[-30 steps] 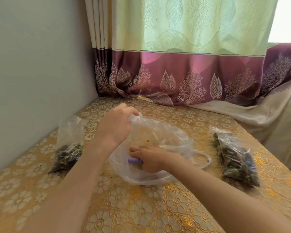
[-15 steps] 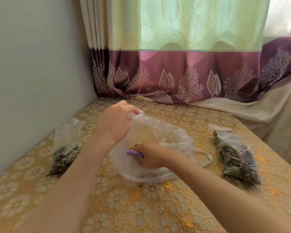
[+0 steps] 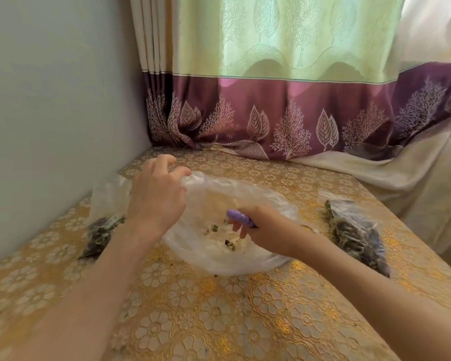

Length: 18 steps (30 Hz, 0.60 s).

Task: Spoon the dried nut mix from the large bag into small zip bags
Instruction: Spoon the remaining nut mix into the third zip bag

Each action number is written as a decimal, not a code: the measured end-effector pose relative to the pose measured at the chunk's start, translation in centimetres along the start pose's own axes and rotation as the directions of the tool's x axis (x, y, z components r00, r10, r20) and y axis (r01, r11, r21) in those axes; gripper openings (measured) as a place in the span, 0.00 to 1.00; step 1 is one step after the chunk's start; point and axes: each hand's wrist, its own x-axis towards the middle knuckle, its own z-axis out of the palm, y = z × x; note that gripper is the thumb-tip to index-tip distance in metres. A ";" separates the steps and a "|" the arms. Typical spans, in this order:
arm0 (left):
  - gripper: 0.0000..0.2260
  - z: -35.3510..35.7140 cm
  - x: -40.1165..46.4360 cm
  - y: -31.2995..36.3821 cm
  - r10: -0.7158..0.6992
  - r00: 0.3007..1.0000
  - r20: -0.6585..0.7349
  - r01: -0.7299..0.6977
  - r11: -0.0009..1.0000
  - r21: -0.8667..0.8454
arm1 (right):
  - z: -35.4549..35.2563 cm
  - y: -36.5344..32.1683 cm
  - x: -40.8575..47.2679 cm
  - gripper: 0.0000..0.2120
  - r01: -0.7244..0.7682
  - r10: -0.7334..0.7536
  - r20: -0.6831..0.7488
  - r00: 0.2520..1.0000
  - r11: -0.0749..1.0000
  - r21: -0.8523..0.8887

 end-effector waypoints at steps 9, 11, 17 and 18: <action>0.23 1.0 -5.4 1.7 0.385 0.895 0.225 -0.391 0.920 -0.019 | -3.9 -1.0 0.3 0.09 -0.112 0.219 -0.226 0.949 0.907 0.406; 0.33 1.9 -6.0 1.8 0.375 0.806 0.458 -0.366 0.924 -0.113 | -4.3 -0.7 0.3 0.09 -0.211 0.257 -0.121 0.959 0.931 0.298; 0.13 4.3 -7.0 1.1 0.339 0.810 0.478 -0.260 0.939 -0.224 | -2.0 0.4 -1.4 0.23 -0.098 0.151 0.351 0.924 0.981 -0.165; 0.10 4.4 -6.8 1.0 0.330 0.841 0.428 -0.241 0.938 -0.250 | -1.4 0.6 -1.6 0.25 -0.075 0.163 0.350 0.923 0.965 -0.252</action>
